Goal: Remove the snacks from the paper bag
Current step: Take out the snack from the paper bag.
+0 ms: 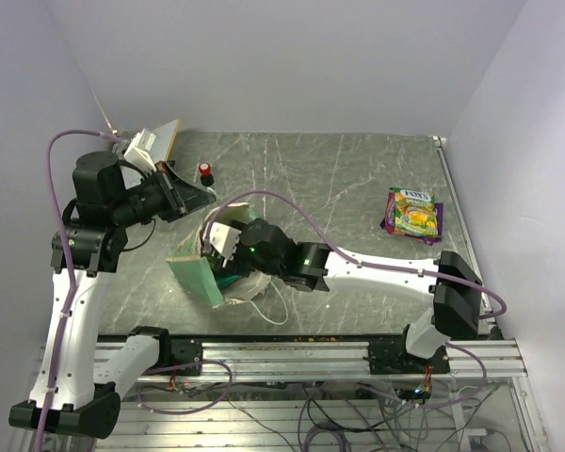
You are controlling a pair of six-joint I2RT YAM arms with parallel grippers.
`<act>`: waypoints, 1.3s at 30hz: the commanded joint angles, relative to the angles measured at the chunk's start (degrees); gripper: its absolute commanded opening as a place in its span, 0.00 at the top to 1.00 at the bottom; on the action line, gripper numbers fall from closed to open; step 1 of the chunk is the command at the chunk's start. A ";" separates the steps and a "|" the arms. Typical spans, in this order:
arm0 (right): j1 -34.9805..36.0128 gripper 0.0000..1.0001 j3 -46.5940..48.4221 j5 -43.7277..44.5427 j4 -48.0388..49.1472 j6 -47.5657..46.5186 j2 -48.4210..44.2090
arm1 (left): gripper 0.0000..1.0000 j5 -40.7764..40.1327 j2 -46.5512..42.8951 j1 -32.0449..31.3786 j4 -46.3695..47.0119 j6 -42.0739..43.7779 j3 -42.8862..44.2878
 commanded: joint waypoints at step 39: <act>-3.21 0.73 -3.97 -6.44 18.04 1.64 13.16 | 0.93 -5.10 -5.19 -0.55 -4.61 4.16 -1.78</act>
